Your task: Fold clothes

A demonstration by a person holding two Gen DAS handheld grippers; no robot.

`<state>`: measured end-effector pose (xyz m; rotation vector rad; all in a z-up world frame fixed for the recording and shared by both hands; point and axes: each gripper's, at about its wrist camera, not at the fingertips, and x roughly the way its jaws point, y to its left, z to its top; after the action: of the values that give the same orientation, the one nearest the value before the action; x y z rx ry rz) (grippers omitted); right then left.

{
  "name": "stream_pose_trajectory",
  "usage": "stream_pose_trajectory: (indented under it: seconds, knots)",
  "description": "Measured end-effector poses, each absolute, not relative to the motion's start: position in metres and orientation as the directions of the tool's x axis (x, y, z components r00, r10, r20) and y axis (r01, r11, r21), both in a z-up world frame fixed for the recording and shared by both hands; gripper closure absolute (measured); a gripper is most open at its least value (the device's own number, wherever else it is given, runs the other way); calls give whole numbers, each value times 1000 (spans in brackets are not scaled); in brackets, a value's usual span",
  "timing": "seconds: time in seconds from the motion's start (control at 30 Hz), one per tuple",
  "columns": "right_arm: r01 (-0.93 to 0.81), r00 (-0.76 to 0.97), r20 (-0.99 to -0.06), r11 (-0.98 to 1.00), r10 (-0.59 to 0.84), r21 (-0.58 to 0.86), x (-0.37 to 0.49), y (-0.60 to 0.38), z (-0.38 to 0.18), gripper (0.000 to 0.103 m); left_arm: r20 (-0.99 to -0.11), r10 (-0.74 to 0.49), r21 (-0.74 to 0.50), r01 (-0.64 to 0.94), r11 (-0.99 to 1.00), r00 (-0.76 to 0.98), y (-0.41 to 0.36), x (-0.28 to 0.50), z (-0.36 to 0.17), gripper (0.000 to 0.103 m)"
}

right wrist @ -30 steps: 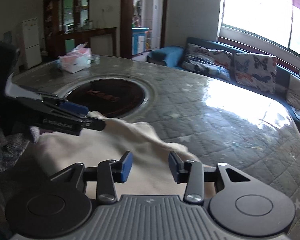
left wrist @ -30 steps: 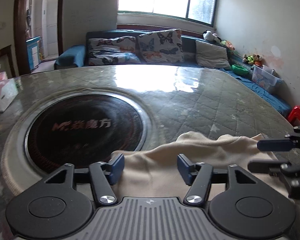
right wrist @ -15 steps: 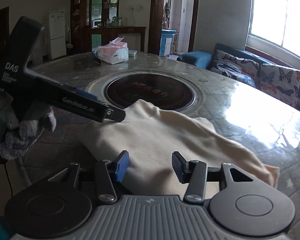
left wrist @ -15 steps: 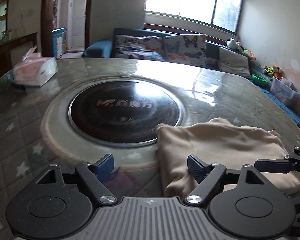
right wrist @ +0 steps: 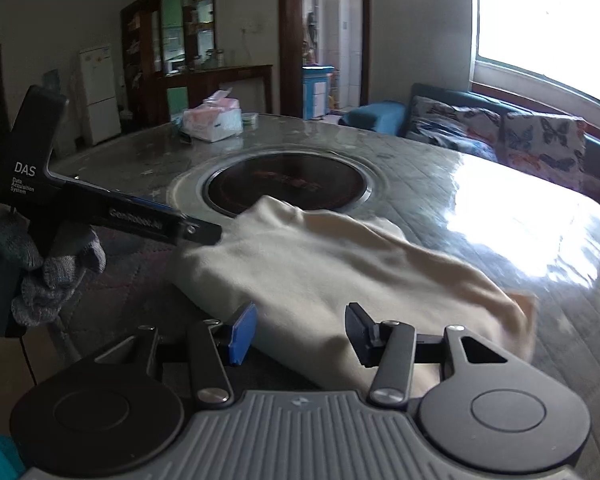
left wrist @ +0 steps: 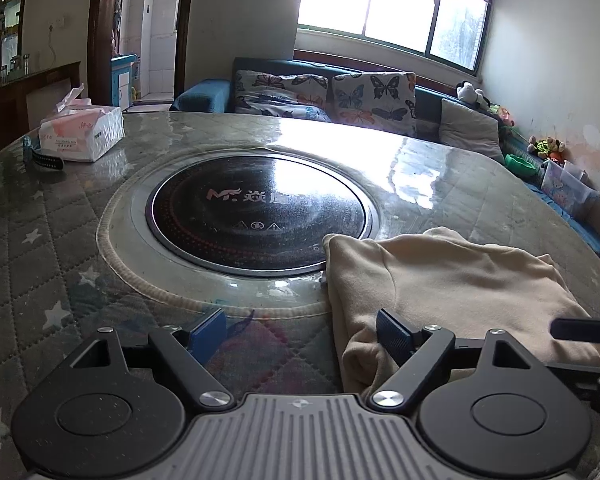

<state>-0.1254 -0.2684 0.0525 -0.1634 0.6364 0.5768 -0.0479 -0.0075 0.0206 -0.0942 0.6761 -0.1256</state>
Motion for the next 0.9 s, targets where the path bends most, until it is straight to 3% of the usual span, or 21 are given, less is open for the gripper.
stream_pose_trajectory:
  seconds: [0.4,0.5,0.77,0.9]
  knots:
    - [-475,690,-584,876,427,79,-136,-299,58,54,-615,-142,-117,88,989,776,-3,-50,22,16]
    - [-419,673,-631,902,387,107,-130,-311,47,54,-622,-142,-115,89,989,770,-4,-49,18,16]
    - [-396,707,-603,913,369,94,-118,-324,57,54,-627,-145,-124,86,989,765,-1,-49,15,15]
    - [-350,683,-634,924,362,151,-96,-339,44,54,-631,-149,-133,83,988,761,1,-48,14,15]
